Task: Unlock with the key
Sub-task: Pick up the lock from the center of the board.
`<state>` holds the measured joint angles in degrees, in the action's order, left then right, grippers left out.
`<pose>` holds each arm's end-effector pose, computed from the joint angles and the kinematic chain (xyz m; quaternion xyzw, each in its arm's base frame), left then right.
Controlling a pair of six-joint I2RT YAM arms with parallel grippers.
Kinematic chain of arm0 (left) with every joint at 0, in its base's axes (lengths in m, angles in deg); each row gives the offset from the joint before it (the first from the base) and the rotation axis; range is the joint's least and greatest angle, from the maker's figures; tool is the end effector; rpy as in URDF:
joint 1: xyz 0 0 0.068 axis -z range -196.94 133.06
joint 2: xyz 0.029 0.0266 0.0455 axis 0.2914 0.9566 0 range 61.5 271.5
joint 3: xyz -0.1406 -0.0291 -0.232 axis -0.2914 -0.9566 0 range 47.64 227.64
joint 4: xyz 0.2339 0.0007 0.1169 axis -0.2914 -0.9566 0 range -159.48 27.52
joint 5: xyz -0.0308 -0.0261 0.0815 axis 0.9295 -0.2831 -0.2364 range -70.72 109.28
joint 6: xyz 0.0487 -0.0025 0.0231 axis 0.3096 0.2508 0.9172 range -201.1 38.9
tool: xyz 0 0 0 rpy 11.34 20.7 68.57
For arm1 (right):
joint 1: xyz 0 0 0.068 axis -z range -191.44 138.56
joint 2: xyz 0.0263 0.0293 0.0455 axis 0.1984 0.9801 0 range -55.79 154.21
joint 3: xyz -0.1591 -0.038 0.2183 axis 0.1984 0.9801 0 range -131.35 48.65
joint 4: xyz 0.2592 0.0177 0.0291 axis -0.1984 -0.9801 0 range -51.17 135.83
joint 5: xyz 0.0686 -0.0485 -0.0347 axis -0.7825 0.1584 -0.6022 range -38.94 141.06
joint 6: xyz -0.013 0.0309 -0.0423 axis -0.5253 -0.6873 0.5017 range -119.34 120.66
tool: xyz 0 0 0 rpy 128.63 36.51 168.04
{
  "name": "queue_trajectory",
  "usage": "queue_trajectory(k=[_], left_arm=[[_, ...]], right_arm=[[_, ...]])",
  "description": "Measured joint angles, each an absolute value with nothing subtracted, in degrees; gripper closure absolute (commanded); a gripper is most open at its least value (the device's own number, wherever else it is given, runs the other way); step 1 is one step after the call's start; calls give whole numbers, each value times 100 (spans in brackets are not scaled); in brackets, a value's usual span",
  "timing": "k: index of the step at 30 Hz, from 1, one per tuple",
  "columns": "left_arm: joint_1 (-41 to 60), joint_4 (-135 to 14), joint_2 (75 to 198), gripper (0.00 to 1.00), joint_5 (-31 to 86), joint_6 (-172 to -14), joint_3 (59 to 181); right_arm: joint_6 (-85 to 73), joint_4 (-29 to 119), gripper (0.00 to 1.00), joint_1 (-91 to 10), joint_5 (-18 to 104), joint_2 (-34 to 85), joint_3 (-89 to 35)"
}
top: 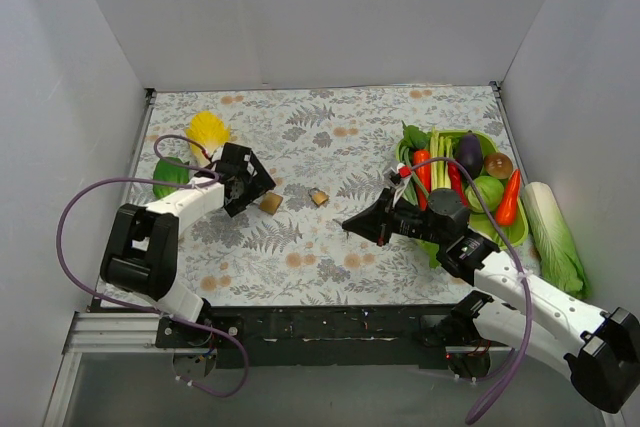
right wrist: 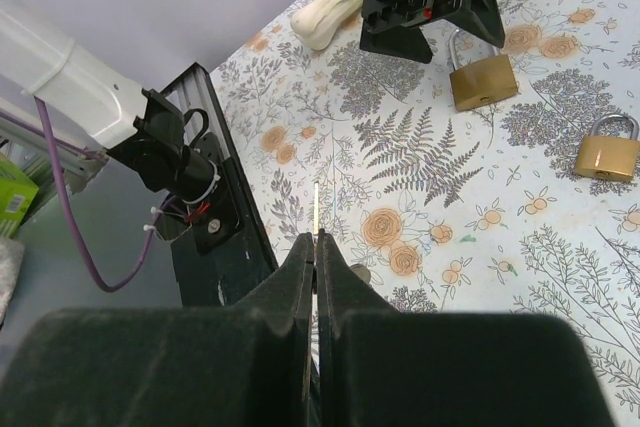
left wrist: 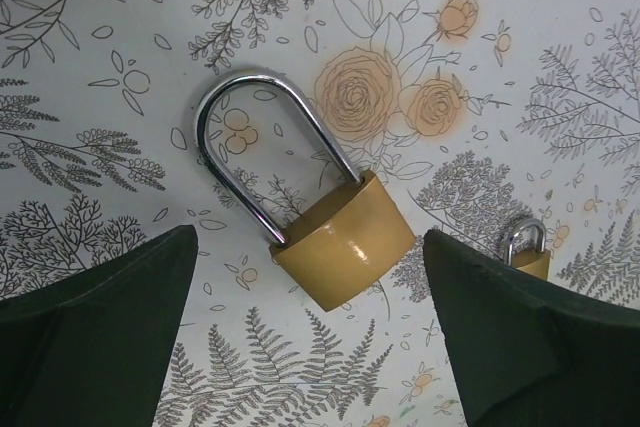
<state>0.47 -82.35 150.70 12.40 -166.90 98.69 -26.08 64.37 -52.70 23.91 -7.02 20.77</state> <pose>0.2913 -0.0869 0.1804 -0.5529 0.7844 -0.1797 0.2159 0.1411 0.1453 0.2763 -0.2498 0.6752 0.5168 0.4633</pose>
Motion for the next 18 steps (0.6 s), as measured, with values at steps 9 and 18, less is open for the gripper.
queue_trajectory(k=[9, 18], left_arm=[[45, -8050, 15427, 2, 1131, -16566, 9911], [49, -7870, 16096, 2, 807, -16081, 10588]], right_arm=[[-2608, 6435, 99, -5270, 2391, -660, 2112], [-2601, 6383, 99, -5270, 2395, -608, 2112]])
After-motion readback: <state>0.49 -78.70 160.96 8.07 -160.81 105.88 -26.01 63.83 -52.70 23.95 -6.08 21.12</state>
